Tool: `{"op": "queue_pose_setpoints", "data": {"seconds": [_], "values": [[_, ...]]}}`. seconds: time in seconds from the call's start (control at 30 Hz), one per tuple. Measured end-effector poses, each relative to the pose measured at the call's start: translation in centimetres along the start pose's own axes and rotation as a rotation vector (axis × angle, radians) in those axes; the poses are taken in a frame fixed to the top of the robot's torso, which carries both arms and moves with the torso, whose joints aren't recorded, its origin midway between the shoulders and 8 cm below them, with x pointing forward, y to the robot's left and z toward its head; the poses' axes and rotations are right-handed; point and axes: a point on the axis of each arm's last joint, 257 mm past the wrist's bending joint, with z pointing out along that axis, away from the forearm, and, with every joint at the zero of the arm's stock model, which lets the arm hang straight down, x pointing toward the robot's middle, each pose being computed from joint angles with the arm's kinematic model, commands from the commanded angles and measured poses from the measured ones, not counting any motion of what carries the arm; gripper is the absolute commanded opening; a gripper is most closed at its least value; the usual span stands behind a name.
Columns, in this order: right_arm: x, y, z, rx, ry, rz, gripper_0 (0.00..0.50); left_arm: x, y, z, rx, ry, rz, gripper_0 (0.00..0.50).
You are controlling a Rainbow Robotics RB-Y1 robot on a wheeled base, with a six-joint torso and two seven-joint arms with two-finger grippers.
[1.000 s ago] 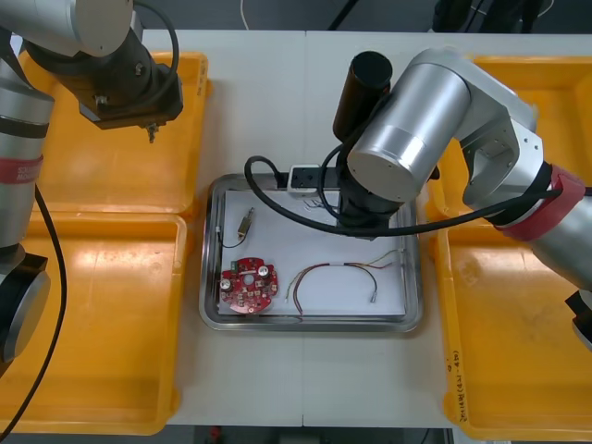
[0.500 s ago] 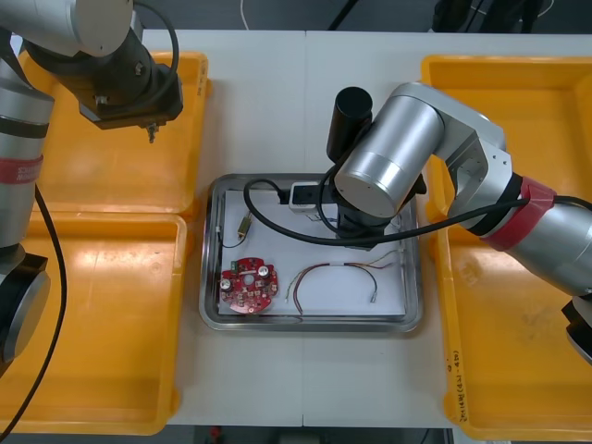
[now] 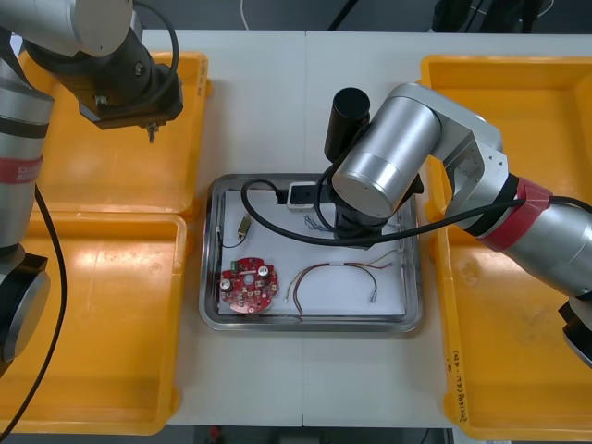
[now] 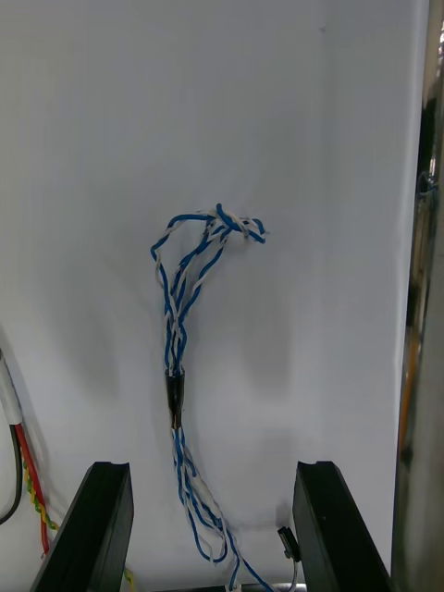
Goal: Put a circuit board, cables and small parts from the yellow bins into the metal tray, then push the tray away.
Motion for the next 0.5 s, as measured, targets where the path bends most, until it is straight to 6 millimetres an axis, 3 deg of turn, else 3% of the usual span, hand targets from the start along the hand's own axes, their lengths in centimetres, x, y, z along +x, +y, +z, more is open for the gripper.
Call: {"op": "queue_pose_setpoints", "data": {"seconds": [0.27, 0.5], "values": [[0.7, 0.5, -0.7, -0.015, 0.038, -0.012, 0.5, 0.0, 0.0, 0.0, 0.0, 0.0, 0.0, 0.003], [2.0, 1.6, -3.8, -0.033, 0.102, -0.003, 0.5, 0.0, 0.0, 0.0, 0.0, 0.0, 0.0, 0.002]]}}
